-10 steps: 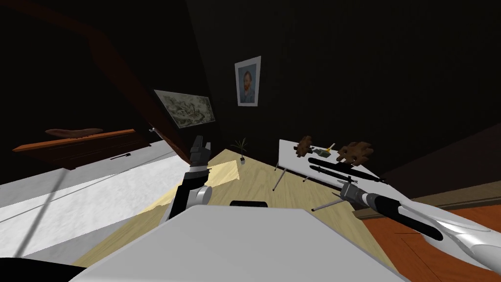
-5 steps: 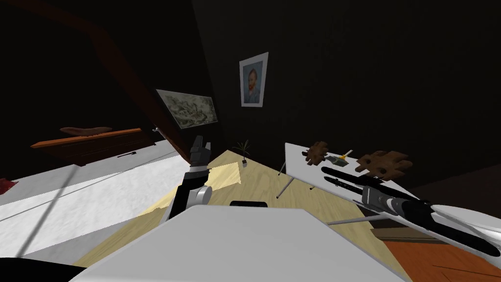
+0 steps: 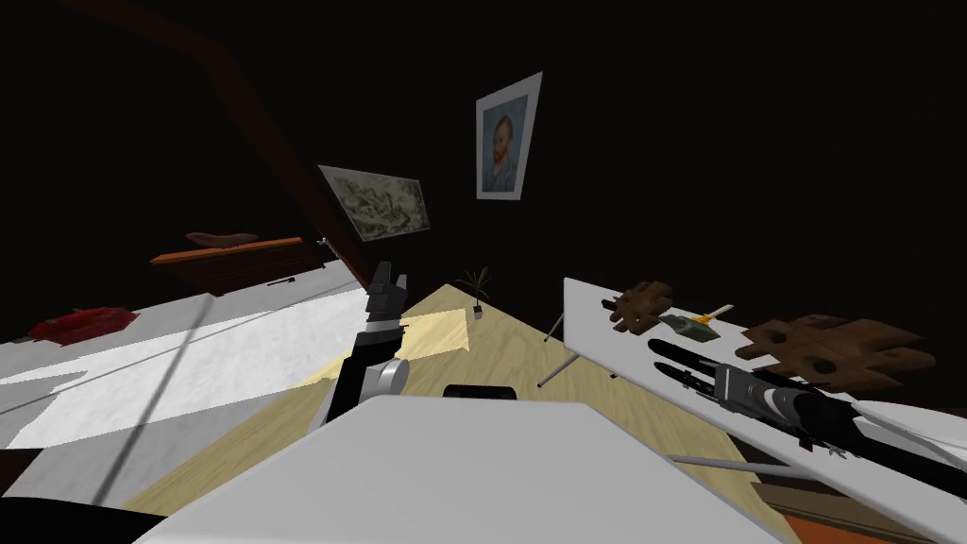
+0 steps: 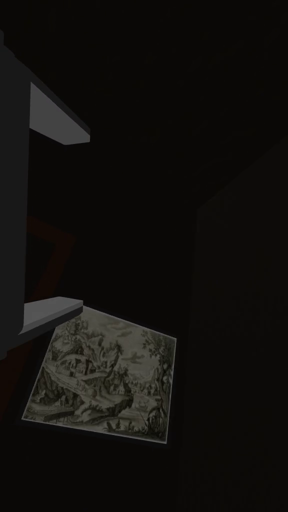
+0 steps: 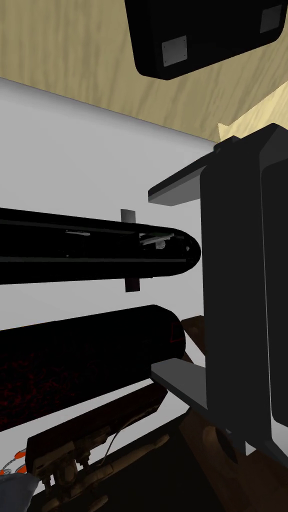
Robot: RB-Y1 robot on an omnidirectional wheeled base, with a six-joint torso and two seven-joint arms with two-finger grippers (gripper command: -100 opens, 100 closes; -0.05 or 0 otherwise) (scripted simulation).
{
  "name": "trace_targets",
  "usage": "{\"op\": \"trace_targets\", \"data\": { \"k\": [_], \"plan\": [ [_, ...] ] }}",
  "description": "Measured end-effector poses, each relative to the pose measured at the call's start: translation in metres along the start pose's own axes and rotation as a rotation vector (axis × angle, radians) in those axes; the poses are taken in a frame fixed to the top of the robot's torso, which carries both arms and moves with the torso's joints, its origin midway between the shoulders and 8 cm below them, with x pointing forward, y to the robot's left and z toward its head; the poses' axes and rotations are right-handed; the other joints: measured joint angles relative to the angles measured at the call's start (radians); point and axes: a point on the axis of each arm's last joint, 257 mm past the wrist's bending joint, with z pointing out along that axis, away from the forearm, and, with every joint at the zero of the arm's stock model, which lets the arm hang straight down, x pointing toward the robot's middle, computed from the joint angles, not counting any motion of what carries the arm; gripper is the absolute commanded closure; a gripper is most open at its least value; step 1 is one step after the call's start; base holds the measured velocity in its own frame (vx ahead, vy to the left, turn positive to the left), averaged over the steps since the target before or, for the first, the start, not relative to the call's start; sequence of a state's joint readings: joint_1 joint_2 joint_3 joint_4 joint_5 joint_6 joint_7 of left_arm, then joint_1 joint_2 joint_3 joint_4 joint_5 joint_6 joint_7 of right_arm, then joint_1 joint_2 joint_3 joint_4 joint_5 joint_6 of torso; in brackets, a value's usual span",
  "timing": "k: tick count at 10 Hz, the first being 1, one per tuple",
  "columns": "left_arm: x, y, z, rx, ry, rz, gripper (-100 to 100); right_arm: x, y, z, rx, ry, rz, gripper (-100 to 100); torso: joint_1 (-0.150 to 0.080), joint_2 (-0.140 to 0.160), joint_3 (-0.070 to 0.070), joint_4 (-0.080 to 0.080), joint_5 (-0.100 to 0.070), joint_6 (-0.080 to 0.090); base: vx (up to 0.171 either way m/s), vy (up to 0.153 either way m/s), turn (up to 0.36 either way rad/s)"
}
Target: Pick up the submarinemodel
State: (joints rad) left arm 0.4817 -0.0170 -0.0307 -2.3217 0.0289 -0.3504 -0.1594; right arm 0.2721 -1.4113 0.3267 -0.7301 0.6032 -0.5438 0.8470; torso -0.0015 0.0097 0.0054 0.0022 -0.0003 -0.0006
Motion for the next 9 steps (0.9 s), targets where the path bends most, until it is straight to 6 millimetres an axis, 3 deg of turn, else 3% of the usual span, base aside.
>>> {"op": "trace_targets", "data": {
  "k": [2,6,9],
  "plan": [
    [0.000,0.000,0.000,0.000,0.000,0.000,0,0.017,0.009,0.000,-0.001,0.035,0.049,-100,-0.001,0.003,0.002,0.001,0.000,0.003,-0.147,-0.035,0.182],
    [0.000,0.000,0.000,0.000,0.000,0.000,0,0.059,0.026,-0.009,0.008,0.129,0.164,-100,0.001,0.005,0.003,0.001,0.000,0.001,-0.193,-0.013,0.345],
    [0.000,0.000,0.000,0.000,0.000,0.000,0,0.076,0.031,-0.013,0.017,0.171,0.217,-100,-0.002,-0.002,-0.001,0.000,-0.001,0.002,-0.106,-0.008,0.230]
  ]
}}
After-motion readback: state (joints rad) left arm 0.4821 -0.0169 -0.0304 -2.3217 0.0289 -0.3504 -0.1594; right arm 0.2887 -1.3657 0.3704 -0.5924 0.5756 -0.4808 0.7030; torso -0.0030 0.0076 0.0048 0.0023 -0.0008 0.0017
